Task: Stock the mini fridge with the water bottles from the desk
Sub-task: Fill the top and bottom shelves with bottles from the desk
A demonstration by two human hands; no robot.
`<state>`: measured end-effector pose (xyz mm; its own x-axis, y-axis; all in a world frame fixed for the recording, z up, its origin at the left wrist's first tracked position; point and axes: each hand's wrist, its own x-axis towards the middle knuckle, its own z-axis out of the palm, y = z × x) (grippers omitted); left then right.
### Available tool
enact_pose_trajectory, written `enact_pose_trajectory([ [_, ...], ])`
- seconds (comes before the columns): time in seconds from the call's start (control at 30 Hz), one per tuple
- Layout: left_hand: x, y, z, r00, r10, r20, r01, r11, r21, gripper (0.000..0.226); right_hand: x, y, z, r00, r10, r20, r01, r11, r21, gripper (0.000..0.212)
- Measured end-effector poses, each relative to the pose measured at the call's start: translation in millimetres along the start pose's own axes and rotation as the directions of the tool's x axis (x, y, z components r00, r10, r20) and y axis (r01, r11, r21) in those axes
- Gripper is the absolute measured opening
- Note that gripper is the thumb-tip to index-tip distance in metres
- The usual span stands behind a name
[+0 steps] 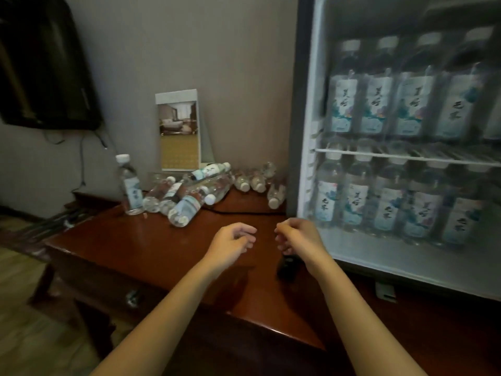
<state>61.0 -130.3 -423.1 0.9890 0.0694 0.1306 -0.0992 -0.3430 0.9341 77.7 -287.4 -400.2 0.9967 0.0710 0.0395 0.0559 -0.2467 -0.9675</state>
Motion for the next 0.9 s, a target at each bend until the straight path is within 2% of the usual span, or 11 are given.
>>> enact_pose_trajectory([
  [0.13,6,-35,-56,0.979,-0.059,-0.196,0.072,0.996,0.058,0.024,15,-1,60,0.988,-0.049,0.143,0.059,0.996,-0.066,0.018],
  [0.27,19,-61,-93,0.898,-0.092,-0.429,0.181,0.969,0.171,0.025,42,-2,112,0.983,-0.020,0.185,0.032,0.998,-0.061,0.022],
  [0.37,37,-69,-103,0.828,-0.135,-0.544,0.297,0.929,0.221,0.041,66,0,143,0.989,-0.022,0.149,0.033,0.997,-0.070,0.019],
  [0.53,83,-82,-110,0.773,-0.198,-0.602,0.395,0.893,0.214,0.073,96,7,168,1.000,-0.012,-0.016,0.012,1.000,0.004,0.014],
  [0.67,109,-89,-108,0.712,-0.224,-0.665,0.477,0.850,0.225,0.075,105,11,172,0.999,-0.022,-0.044,0.026,0.997,0.072,0.013],
  [0.73,111,-92,-102,0.704,-0.141,-0.696,0.465,0.832,0.303,0.068,108,16,172,0.999,-0.003,-0.040,0.007,0.995,0.095,0.011],
  [0.77,110,-94,-98,0.722,-0.055,-0.689,0.431,0.815,0.387,0.061,110,19,172,0.999,0.010,-0.037,-0.005,0.994,0.113,0.010],
  [0.83,108,-94,-91,0.774,0.133,-0.619,0.315,0.767,0.559,0.051,115,21,173,0.999,0.032,-0.005,-0.031,0.985,0.171,0.010],
  [0.9,105,-94,-87,0.808,0.240,-0.538,0.210,0.735,0.644,0.046,118,23,177,0.998,0.054,0.038,-0.062,0.973,0.223,0.006],
])
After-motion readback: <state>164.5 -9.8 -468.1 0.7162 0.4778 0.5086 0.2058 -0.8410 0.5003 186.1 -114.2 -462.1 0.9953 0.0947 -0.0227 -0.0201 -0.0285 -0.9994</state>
